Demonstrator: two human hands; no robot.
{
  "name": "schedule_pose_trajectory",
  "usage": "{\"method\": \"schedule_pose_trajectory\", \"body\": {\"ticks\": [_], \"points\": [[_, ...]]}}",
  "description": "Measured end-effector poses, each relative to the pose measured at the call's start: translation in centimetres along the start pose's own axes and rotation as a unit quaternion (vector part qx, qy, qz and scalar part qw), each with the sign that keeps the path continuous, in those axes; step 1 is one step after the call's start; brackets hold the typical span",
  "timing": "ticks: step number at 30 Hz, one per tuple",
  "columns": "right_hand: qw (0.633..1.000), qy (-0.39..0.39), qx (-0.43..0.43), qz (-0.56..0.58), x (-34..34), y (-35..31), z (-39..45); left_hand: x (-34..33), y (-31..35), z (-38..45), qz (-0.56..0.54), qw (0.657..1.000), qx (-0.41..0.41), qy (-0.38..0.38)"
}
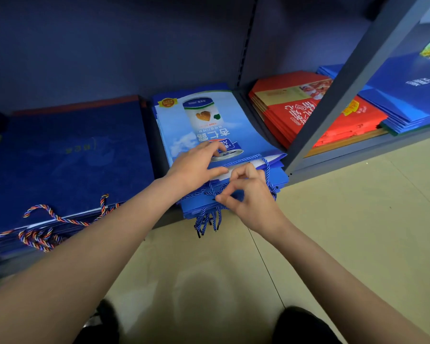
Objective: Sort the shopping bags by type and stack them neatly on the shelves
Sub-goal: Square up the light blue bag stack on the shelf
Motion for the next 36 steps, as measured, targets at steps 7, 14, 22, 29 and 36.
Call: {"method": "schedule_pose_trajectory", "body": {"ticks": [7,14,22,29,36], "points": [[1.000,-0.018,-0.001,0.021,-0.4,0.9,-0.2,0.1,-1.5,-1.5,0.052,0.998,-0.002,-0.041],[0.976,0.100,-0.001,-0.196,2.5,4.0,1.0,0.2,-2.0,-3.9,0.114,0.993,-0.023,0.009],[0.977,-0.028,0.004,-0.213,4.2,5.7,3.8,-0.7,-0.1,-5.2,0.043,0.985,-0.101,0.131],[0.978,0.063,-0.002,-0.200,5.4,8.6,1.7,-2.8,1.4,-4.5,0.040,0.992,-0.111,0.053],[0.932,0.131,0.201,-0.271,2.7,6.1,-0.6,-0.4,-0.9,-1.8,0.143,0.984,0.004,-0.107]]}}
Point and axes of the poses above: each hand's wrist, its own z-axis towards the middle knuckle, its own x-axis out of the back of the hand, y = z × x, the point moved 4 cm from there along z, towards the middle knuckle, and after that the axes turned 5 degrees about -z, right-handed, at the moved point
